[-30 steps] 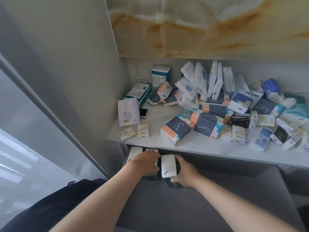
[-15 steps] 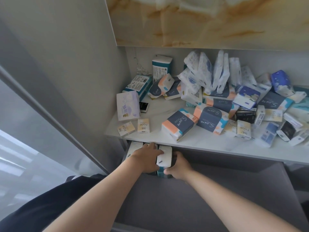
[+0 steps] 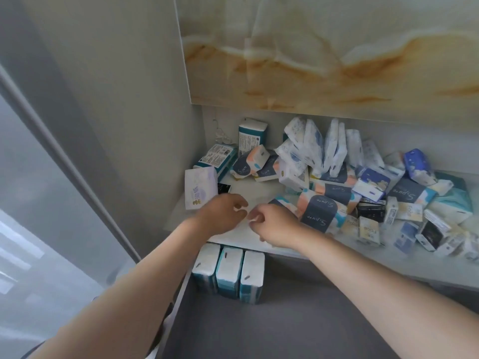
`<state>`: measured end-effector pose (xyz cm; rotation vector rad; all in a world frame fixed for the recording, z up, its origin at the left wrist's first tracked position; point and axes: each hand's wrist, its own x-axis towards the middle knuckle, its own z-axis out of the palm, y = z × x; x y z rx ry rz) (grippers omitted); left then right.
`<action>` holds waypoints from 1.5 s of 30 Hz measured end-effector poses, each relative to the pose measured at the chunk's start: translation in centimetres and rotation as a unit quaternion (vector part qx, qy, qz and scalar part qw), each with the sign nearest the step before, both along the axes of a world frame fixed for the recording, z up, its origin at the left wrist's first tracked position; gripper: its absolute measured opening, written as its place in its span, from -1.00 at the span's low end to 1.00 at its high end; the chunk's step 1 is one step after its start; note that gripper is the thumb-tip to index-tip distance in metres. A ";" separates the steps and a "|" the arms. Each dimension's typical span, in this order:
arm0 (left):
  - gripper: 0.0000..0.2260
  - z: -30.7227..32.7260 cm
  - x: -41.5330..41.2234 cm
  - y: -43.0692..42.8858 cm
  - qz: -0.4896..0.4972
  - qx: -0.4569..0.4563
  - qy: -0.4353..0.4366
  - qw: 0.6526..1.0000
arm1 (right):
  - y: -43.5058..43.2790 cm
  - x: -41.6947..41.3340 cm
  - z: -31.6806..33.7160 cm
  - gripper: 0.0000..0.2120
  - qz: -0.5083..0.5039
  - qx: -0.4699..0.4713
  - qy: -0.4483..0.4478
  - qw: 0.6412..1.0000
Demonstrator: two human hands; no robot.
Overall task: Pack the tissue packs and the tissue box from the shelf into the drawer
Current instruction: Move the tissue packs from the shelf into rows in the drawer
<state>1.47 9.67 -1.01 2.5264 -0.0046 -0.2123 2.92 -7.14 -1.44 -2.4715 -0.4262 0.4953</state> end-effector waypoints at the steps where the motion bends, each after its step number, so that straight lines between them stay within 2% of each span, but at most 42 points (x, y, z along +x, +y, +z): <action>1: -0.73 0.3 0.9 0.7 0.020 -0.008 -0.025 0.999 | 0.6 1.1 0.8 -0.80 -0.006 0.034 -0.028 0.999; 4: -0.70 0.6 3.9 3.3 0.081 -0.012 -0.083 0.993 | 2.3 5.0 1.9 -0.76 -0.021 0.072 -0.092 0.993; 7: -0.66 0.0 6.8 5.9 0.118 0.006 -0.118 0.986 | 4.5 8.6 1.6 -0.67 0.007 0.049 -0.124 0.991; 11: -0.58 -2.1 9.6 8.2 0.115 0.036 -0.129 0.984 | 8.4 12.2 -0.2 -0.55 0.069 0.010 -0.168 0.983; 15: -0.55 -3.8 12.0 9.8 0.163 0.059 -0.094 0.980 | 12.5 14.8 -2.3 -0.46 0.111 -0.059 -0.175 0.977; 21: -0.35 -4.4 12.4 10.5 0.201 -0.004 -0.005 0.980 | 15.8 17.0 -4.6 -0.20 0.119 -0.090 -0.121 0.981; 25: -0.44 -4.8 12.0 9.8 0.236 -0.088 -0.016 0.968 | 15.4 18.0 -5.5 -0.31 0.087 -0.061 -0.119 0.987; 30: -0.46 -3.7 12.6 8.8 0.286 -0.236 -0.079 0.925 | 15.1 18.0 -5.6 -0.35 0.021 0.077 -0.138 0.987; 32: -0.41 -3.3 12.9 8.8 0.293 -0.245 -0.091 0.920 | 14.8 17.8 -5.1 -0.47 -0.014 0.136 -0.159 0.978; 34: -0.37 -3.0 12.9 8.5 0.271 -0.236 -0.091 0.929 | 14.8 17.2 -4.2 -0.65 -0.033 0.171 -0.190 0.966; 36: -0.43 -3.0 13.2 7.9 0.268 -0.219 -0.107 0.932 | 14.9 16.8 -3.3 -0.71 -0.037 0.193 -0.206 0.959; 38: -0.54 -2.7 13.2 7.3 0.303 -0.207 -0.131 0.921 | 15.0 16.3 -2.9 -0.69 -0.024 0.169 -0.179 0.969; 40: -0.59 -2.7 13.0 7.3 0.347 -0.182 -0.135 0.910 | 14.9 16.2 -3.2 -0.58 -0.004 0.121 -0.126 0.985; 45: -0.69 -3.5 12.5 8.5 0.370 -0.199 -0.054 0.906 | 15.1 17.4 -4.1 -0.36 -0.049 0.118 -0.060 0.990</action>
